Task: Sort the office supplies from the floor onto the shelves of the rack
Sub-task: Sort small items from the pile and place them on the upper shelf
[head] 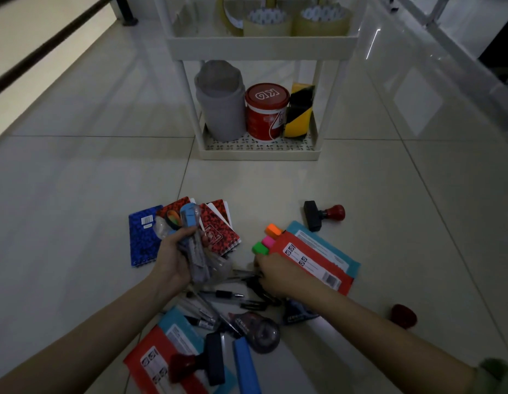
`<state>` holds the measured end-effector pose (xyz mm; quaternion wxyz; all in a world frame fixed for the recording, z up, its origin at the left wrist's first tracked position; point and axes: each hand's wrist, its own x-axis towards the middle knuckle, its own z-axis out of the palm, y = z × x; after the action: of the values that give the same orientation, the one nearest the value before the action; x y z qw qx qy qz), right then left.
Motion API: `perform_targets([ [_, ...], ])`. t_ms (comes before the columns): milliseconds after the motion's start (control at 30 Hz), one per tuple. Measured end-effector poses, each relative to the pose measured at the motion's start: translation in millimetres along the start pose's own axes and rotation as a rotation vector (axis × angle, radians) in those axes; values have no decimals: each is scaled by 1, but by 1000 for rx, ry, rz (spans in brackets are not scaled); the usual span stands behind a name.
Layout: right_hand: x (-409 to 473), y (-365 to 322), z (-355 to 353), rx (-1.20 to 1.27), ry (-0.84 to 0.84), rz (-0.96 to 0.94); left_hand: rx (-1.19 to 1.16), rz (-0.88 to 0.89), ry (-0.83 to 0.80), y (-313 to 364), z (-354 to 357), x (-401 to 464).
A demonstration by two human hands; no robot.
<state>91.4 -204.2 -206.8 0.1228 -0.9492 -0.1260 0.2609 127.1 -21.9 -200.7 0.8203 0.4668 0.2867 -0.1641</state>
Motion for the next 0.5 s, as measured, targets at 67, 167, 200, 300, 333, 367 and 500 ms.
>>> perform_targets([
  [67,2,5,-4,40,-38,34,-9,-1,-3,1,0,0],
  [167,0,6,-10,49,-94,62,-21,0,-7,1,-1,2],
  [200,-2,5,-10,40,-86,59,-24,2,-7,1,-2,3],
  [300,-8,-5,-4,-31,-30,26,-15,11,3,-1,-4,6],
  [333,-9,-10,2,-68,-10,15,-10,9,4,-1,-3,6],
  [367,-8,-15,10,-104,3,0,-1,8,6,-2,-4,6],
  [500,-3,-21,25,-144,44,-20,7,-4,11,-4,-3,6],
])
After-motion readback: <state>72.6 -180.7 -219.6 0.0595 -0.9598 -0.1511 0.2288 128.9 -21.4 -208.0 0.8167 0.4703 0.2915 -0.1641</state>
